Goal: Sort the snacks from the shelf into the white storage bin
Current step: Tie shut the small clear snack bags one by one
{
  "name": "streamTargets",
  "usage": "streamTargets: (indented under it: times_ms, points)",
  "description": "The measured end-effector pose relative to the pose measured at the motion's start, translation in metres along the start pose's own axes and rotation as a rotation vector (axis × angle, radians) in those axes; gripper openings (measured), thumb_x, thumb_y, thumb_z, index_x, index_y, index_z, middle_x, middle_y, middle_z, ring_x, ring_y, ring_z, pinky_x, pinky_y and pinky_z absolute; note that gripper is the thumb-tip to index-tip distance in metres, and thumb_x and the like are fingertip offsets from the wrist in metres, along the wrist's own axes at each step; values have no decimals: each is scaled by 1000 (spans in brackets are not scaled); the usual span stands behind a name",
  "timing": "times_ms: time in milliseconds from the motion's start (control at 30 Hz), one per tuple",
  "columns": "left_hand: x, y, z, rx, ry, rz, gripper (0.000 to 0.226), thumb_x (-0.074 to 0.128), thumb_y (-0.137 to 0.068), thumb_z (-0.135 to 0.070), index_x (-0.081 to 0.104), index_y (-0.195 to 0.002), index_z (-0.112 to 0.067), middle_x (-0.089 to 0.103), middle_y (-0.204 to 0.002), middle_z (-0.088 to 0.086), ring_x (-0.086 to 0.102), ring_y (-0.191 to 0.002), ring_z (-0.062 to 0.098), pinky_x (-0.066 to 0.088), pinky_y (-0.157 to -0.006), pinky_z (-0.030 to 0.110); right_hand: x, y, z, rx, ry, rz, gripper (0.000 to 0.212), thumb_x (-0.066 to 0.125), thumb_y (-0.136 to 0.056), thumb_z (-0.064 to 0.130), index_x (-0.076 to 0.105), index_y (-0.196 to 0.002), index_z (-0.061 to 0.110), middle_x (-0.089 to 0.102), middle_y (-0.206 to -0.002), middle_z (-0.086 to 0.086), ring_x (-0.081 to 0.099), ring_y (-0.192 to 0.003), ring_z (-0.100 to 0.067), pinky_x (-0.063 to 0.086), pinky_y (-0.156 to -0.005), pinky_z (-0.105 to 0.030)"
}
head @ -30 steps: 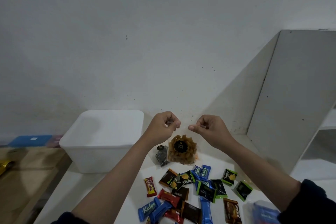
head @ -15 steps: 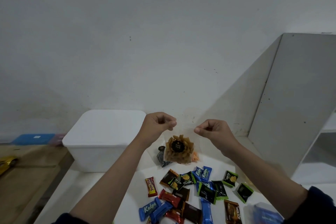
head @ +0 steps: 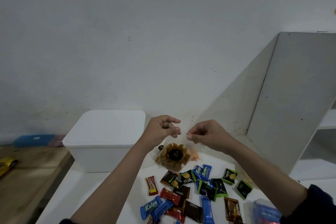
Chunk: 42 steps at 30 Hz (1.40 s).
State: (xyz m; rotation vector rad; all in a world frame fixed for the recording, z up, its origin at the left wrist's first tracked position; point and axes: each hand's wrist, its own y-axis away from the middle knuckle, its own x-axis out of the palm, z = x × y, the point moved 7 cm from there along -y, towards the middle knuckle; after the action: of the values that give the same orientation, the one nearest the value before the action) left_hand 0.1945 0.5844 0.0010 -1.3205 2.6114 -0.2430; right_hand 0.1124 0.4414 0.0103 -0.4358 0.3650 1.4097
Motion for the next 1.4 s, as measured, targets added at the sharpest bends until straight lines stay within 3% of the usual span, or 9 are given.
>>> streamTargets:
  times_ms: [100, 233, 333, 433, 633, 767, 1067, 1233, 1400]
  points:
    - [2, 3, 6, -38, -45, -56, 22, 74, -78, -5, 67, -99, -7, 69, -75, 14, 67, -67, 14, 53, -70, 23, 5, -2, -1, 35, 10, 6, 8, 73, -81, 16, 72, -75, 10, 69, -65, -6, 63, -56, -10, 50, -56, -22]
    - [-6, 19, 22, -229, -305, -355, 27, 73, -80, -36, 63, -87, -11, 68, -78, 2, 67, -69, 15, 55, -66, 30, 11, 0, -22, 228, -234, -11, 12, 78, -75, 9, 69, -68, 5, 61, -60, -9, 53, -53, -17, 48, -52, -26]
    - [18, 34, 40, -497, -104, -196, 34, 59, -90, -40, 62, -85, -6, 71, -75, 10, 70, -60, 16, 57, -58, 28, 18, 4, -37, 333, -333, -21, 12, 78, -73, 6, 67, -69, 3, 57, -56, -8, 51, -47, -16, 49, -50, -25]
    - [35, 42, 50, -620, 74, -74, 42, 56, -91, -41, 67, -95, -1, 73, -89, 18, 73, -79, 26, 60, -69, 32, 25, 8, -42, 350, -347, -1, 12, 77, -74, 5, 67, -69, 1, 56, -53, -7, 50, -42, -12, 46, -45, -21]
    - [41, 46, 56, -583, 133, -79, 26, 67, -86, -30, 65, -83, -5, 69, -79, 15, 69, -66, 21, 59, -58, 26, 38, 15, -50, 358, -385, 57, 9, 76, -74, 5, 69, -73, 0, 67, -57, -5, 61, -48, -11, 50, -48, -20]
    - [37, 49, 59, -584, 183, -85, 30, 69, -85, -21, 64, -102, 4, 69, -92, 24, 69, -72, 26, 56, -53, 24, 42, 15, -54, 371, -451, 111, 4, 73, -75, 5, 72, -78, 2, 71, -71, -12, 68, -63, -18, 58, -65, -27]
    - [31, 49, 62, -542, 116, -30, 8, 64, -87, -7, 69, -87, -1, 68, -57, 8, 68, -53, 15, 59, -56, 25, 50, 19, -62, 422, -490, 149, 6, 68, -82, 0, 73, -84, -1, 72, -74, -14, 69, -64, -19, 60, -66, -29]
    - [31, 51, 59, -538, 109, -21, 11, 59, -89, -2, 68, -82, 1, 70, -72, 18, 70, -58, 20, 58, -53, 25, 54, 18, -66, 433, -521, 121, 9, 63, -84, -5, 70, -87, -8, 70, -76, -19, 68, -64, -23, 59, -71, -34]
    - [31, 52, 61, -538, 114, -57, 16, 57, -90, -4, 66, -95, 9, 70, -77, 20, 72, -62, 21, 58, -56, 26, 56, 18, -65, 390, -486, 80, 10, 60, -86, -2, 69, -86, -7, 69, -75, -20, 68, -65, -24, 59, -70, -34]
